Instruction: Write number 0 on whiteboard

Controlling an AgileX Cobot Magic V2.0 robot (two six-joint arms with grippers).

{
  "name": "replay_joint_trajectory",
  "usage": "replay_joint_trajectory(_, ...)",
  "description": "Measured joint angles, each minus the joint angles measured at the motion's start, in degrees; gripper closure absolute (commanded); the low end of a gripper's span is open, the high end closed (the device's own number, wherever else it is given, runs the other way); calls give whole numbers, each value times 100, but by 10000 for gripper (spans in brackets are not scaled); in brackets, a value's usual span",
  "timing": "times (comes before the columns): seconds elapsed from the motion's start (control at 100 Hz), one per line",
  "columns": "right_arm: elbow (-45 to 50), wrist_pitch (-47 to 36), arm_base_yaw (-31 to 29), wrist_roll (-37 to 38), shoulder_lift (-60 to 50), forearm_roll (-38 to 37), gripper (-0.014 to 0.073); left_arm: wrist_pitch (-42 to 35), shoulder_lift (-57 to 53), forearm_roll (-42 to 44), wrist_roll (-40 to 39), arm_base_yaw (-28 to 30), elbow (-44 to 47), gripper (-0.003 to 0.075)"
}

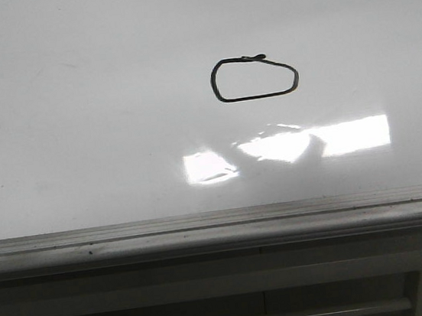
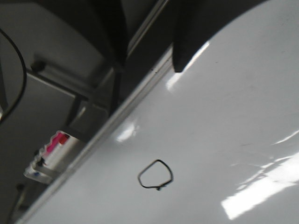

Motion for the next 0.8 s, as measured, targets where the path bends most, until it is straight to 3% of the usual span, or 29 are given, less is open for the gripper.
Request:
replay_joint_trajectory(0.18,101,160,247,-941,584,1136,634,485,880,-218,1144,-191,-803,309)
replay_joint_trajectory(0.33,105,77,574,-1222,811,1315,634,756,1296,-297,1946,-350,-1147,314)
replay_joint_trajectory(0.8,105,-317,1363,-1379,845,1319,634,1133,2007,-405,2173,-409,-1192,335)
